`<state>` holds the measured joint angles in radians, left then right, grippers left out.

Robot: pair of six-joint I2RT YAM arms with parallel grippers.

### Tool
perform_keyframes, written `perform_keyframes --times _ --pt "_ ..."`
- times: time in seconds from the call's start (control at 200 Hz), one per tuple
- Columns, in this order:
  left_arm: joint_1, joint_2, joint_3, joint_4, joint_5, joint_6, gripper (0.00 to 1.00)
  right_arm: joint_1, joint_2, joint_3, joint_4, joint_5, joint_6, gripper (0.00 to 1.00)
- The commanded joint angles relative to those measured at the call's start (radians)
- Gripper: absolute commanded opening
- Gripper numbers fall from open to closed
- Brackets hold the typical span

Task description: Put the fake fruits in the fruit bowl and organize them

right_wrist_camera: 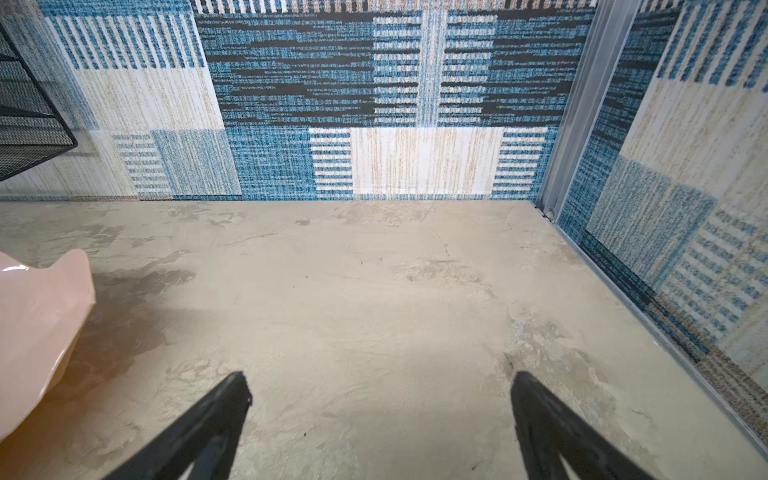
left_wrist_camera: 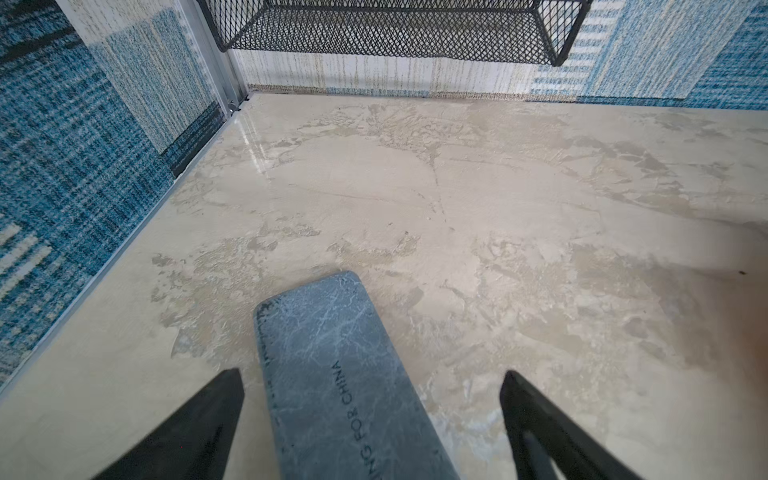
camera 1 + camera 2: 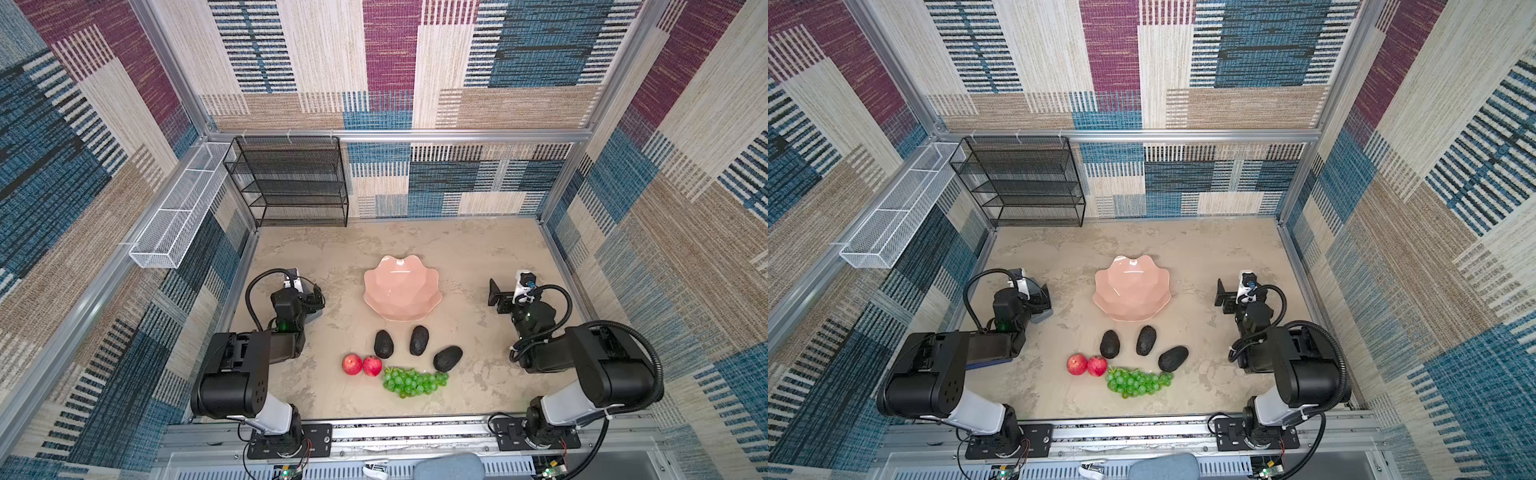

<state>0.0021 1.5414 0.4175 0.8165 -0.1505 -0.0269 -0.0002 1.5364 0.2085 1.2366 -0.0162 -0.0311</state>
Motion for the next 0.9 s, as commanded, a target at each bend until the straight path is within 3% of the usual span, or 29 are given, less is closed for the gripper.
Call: perform_keyframes --times 0.0,0.756,0.806,0.897 --pt "0.001 -0.001 0.001 0.016 0.011 0.018 0.99 0.0 -0.003 0.005 0.038 -0.004 -0.003 1.0" --pt "0.015 -0.002 0.001 0.013 0.04 0.01 1.0 -0.003 -0.011 0.008 0.034 0.016 0.008 1.0" --pt "0.016 -0.003 0.001 0.014 0.04 0.01 0.98 -0.001 -0.054 0.052 -0.069 0.085 0.035 1.0" --pt "0.016 -0.022 -0.008 0.02 0.04 0.006 0.97 -0.001 -0.158 0.228 -0.441 0.177 0.08 1.0"
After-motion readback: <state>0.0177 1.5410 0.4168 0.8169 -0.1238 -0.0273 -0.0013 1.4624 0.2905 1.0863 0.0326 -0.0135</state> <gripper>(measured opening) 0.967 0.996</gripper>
